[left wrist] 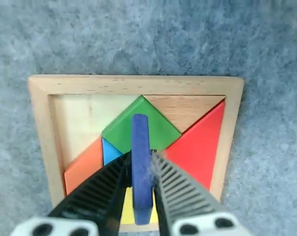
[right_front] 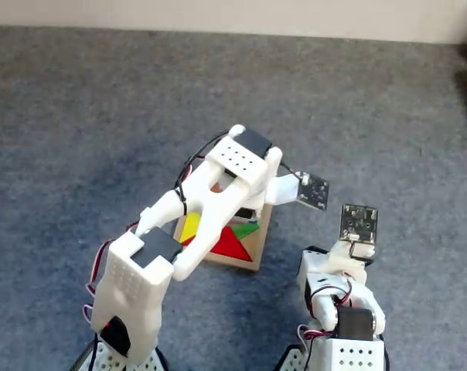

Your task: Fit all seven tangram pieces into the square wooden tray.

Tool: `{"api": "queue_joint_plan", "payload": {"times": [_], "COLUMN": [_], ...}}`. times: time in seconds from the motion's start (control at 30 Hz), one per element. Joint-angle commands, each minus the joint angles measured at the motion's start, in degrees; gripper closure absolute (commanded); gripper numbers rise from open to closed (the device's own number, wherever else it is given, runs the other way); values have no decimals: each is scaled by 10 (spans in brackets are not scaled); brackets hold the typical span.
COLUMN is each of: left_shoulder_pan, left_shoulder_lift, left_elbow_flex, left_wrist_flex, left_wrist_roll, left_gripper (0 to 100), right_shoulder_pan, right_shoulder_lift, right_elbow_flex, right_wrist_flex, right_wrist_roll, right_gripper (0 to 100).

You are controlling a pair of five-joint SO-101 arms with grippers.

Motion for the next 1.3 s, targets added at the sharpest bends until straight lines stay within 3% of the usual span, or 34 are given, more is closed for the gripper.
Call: {"api": "queue_joint_plan", "payload": {"times": [0.0, 0.13, 0.33, 0.83, 1.27], "left_shoulder_pan": [7, -3, -30, -71, -106], "left_shoulder_lift": [-34, -34, -34, -40, -41], "left_elbow_flex": [-1, -3, -6, -92, -236], "left_wrist_flex": [0, -4, -48, -60, 110], "left_wrist_roll": [-3, 3, 30, 45, 177], "left_gripper": [963, 874, 836, 832, 832], "right_shoulder_pan": [7, 7, 7, 7, 7], "right_shoulder_lift": [-3, -3, -3, -3, -3], "right_elbow_flex": [77, 77, 77, 77, 77], "right_wrist_flex": [-15, -15, -15, -15, -15], "right_wrist_roll": [6, 6, 7, 7, 7], "right_gripper": [987, 987, 987, 987, 987]}}
